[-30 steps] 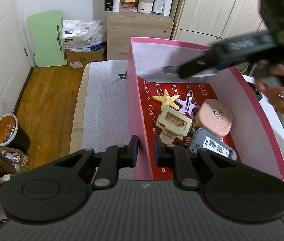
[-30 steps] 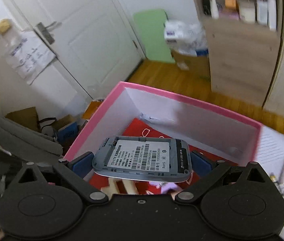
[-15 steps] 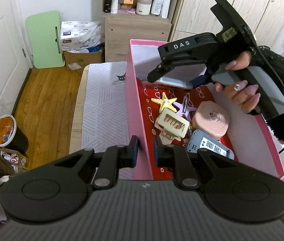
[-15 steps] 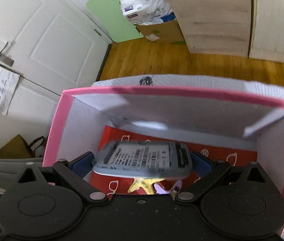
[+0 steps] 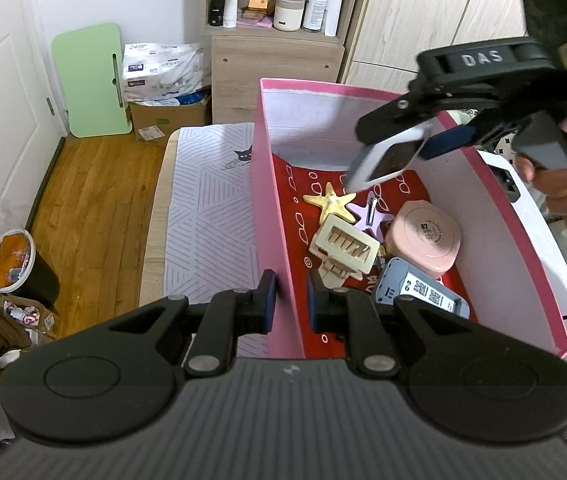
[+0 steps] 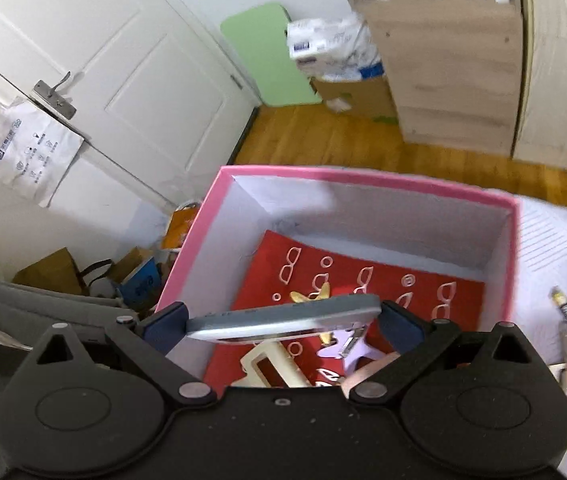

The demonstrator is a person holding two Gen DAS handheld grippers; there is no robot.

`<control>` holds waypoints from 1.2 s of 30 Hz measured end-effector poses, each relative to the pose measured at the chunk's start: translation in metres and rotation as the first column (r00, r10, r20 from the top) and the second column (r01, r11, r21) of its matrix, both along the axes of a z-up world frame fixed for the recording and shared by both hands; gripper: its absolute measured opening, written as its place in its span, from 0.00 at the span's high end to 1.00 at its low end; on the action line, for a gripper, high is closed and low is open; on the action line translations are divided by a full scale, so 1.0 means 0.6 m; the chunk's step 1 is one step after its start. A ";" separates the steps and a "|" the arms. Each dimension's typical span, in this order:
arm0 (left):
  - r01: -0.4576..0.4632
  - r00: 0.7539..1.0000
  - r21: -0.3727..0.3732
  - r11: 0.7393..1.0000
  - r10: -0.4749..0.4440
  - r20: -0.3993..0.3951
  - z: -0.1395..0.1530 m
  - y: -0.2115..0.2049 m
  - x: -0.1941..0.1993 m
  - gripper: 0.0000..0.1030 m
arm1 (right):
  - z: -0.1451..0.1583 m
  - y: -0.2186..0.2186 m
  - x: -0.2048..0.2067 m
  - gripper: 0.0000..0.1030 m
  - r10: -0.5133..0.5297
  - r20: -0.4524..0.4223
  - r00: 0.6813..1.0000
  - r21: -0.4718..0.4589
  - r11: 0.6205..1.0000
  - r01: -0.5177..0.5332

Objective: Organize rigid objects
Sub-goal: 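Carry the grey router over the pink box and lower it inside, then move the right gripper to the keys on the ring and grasp them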

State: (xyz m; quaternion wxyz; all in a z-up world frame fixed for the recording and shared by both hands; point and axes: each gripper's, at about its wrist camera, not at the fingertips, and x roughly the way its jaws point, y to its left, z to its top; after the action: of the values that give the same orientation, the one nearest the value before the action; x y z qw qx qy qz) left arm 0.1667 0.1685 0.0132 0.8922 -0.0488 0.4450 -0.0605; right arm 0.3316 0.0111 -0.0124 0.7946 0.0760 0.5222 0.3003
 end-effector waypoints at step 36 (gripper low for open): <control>-0.022 0.999 0.002 1.000 0.022 -0.024 0.005 -0.001 0.003 0.87 | -0.073 -0.330 -0.131 0.01 -0.180 0.393 0.902 -0.045 0.976 0.215</control>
State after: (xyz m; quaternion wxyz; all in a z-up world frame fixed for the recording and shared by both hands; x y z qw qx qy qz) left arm 0.1685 0.1677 0.0164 0.8873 -0.0536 0.4553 -0.0498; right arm 0.2532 -0.1870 -0.0564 0.9107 0.0333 0.3575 0.2043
